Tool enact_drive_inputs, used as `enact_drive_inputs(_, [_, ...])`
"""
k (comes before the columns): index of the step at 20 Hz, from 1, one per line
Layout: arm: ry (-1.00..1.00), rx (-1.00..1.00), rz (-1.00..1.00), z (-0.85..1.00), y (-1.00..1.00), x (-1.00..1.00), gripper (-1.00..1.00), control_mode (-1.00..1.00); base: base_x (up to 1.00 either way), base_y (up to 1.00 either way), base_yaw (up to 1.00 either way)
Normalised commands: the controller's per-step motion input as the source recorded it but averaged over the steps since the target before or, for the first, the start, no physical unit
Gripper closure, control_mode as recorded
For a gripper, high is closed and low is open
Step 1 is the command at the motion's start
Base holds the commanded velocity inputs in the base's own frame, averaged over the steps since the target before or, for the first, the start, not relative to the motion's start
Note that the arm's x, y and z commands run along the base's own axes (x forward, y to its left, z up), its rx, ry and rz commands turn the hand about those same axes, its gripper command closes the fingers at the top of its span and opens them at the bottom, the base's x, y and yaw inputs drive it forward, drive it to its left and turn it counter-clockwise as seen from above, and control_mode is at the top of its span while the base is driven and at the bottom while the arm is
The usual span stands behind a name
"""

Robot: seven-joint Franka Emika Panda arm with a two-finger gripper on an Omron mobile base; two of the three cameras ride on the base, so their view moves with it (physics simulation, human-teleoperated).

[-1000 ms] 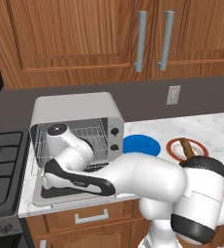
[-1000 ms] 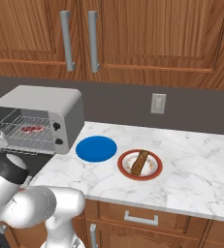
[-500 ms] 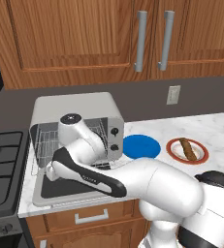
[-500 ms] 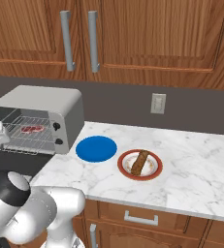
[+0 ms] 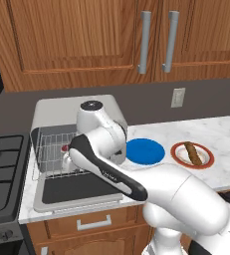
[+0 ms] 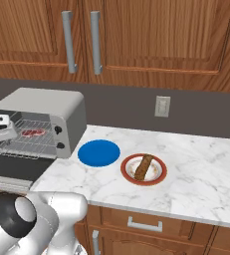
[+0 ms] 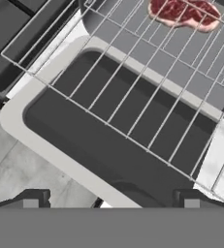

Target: Open the toaster oven door. Place the baguette on the top rack in the toaster oven and place the steak on the bottom rack.

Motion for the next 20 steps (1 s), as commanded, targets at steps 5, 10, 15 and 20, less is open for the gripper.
enact_drive_inputs(5, [-0.06,0.0,-0.04,0.17,-0.6,-0.05,-1.0,-1.0,0.0,0.0,0.0])
enact_drive_inputs(10, [-0.07,0.0,-0.08,0.07,-0.72,-0.03,-1.0,-1.0,0.0,0.0,0.0])
enact_drive_inputs(15, [-0.05,0.0,-0.08,0.01,-0.79,-0.03,-1.0,-1.0,0.0,0.0,0.0])
enact_drive_inputs(20, [0.0,0.0,-0.08,0.02,-0.82,0.0,-1.0,-1.0,0.0,0.0,0.0])
